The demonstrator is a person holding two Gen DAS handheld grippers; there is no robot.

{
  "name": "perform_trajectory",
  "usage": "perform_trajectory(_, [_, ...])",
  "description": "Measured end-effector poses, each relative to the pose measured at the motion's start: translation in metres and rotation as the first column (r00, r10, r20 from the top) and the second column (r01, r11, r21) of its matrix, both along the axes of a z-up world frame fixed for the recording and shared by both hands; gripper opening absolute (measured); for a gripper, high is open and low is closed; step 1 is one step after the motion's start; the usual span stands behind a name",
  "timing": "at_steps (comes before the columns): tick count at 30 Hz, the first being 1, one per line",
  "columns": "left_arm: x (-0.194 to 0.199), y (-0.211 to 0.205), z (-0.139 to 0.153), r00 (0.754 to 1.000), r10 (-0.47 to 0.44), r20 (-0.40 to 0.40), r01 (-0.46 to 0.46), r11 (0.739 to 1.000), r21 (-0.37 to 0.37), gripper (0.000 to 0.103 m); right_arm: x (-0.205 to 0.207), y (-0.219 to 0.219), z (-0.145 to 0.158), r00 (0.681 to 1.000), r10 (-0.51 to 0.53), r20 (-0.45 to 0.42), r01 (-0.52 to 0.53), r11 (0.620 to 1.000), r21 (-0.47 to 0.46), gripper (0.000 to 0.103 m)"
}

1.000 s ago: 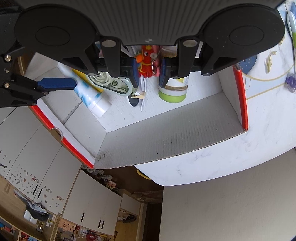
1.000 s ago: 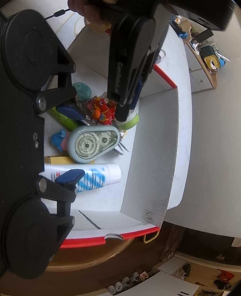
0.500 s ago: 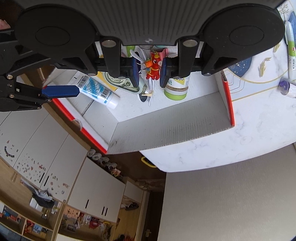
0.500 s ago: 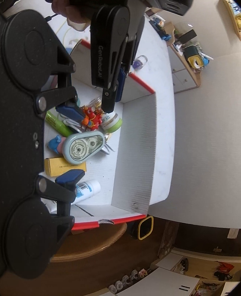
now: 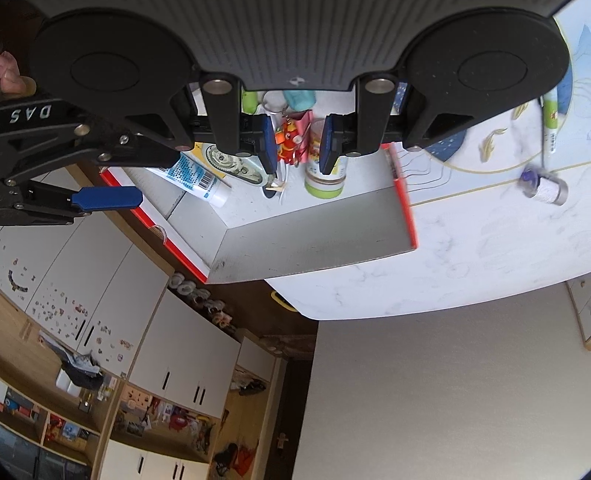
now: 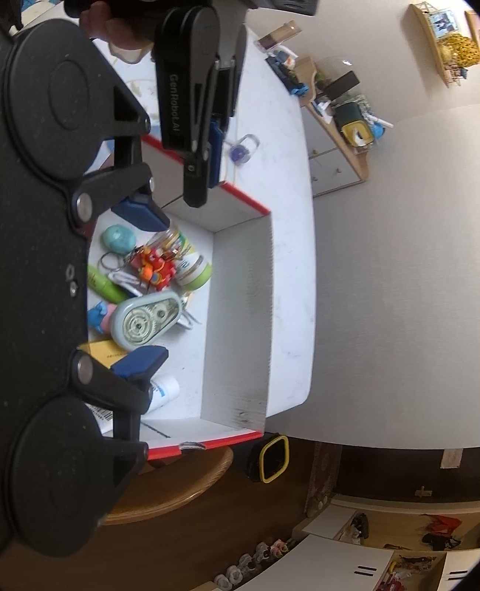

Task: Organize rigid objects
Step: 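Withdraw both tools from the box back over the glue stick and pill bottle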

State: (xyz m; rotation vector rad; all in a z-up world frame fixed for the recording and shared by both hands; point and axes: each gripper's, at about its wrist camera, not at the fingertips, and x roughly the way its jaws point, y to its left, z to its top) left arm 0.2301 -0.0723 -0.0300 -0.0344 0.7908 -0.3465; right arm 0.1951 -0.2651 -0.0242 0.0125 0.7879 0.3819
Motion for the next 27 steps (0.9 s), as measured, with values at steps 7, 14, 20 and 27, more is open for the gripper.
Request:
perform_trajectory(7, [-0.016,0.031,0.005,1.0,0.02,0.017,-0.02,0.999,-0.027,0.024,-0.009,0.018,0.01,1.0,0.002,0.02,-0.003,1.0,0.018,0.077])
perform_trajectory(14, [-0.03,0.068,0.003,0.999,0.038,0.009,-0.038,0.998,-0.051,0.024,-0.018,0.045,0.011,1.0,0.014,0.023,-0.015,0.999,0.045,0.08])
perform_trajectory(20, [-0.041,0.103,-0.002,0.999,0.053,0.002,-0.053,0.997,-0.057,0.024,-0.026,0.077,0.011,0.999,0.039,0.018,-0.04,0.997,0.06,0.08])
perform_trajectory(27, [-0.049,0.147,-0.011,0.996,0.084,-0.016,-0.085,0.995,-0.049,0.033,-0.031,0.12,0.013,0.998,0.056,0.016,-0.057,0.996,0.073,0.081])
